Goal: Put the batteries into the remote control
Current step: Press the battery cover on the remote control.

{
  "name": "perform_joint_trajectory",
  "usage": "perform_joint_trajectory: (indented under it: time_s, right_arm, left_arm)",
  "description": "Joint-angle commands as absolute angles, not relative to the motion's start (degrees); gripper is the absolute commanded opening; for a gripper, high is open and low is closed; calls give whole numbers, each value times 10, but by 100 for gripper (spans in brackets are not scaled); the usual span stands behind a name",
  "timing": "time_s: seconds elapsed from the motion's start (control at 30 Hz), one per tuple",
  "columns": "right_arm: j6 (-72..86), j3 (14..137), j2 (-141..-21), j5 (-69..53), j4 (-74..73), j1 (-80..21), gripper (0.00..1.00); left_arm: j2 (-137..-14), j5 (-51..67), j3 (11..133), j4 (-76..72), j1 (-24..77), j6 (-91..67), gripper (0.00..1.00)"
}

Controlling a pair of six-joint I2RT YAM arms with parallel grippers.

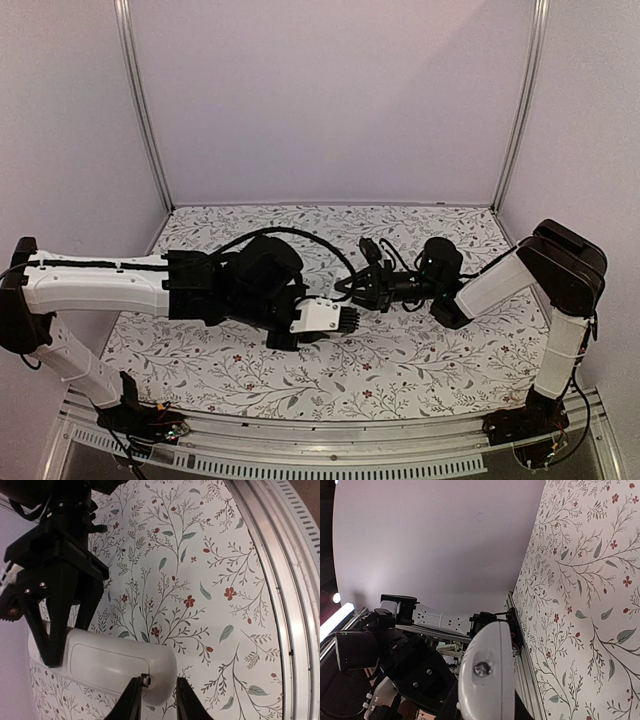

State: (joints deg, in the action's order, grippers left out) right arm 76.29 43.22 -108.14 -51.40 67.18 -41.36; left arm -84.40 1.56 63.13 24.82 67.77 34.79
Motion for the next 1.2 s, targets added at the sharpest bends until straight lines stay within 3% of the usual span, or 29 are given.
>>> perform_joint_trajectory:
  time_s: [0.0, 0.87, 1.17]
  right_arm:
    - [789, 453, -1077, -504, 720, -416, 0]
    - [775, 444, -1065, -490, 663, -396, 0]
    - [723, 439, -1047, -487, 598, -397, 0]
  left_arm:
    - [-873, -16, 633, 303, 704, 368, 25]
    - [-923, -105, 655, 371, 771, 405, 20]
    - [-872, -156, 637, 275, 740, 353, 34]
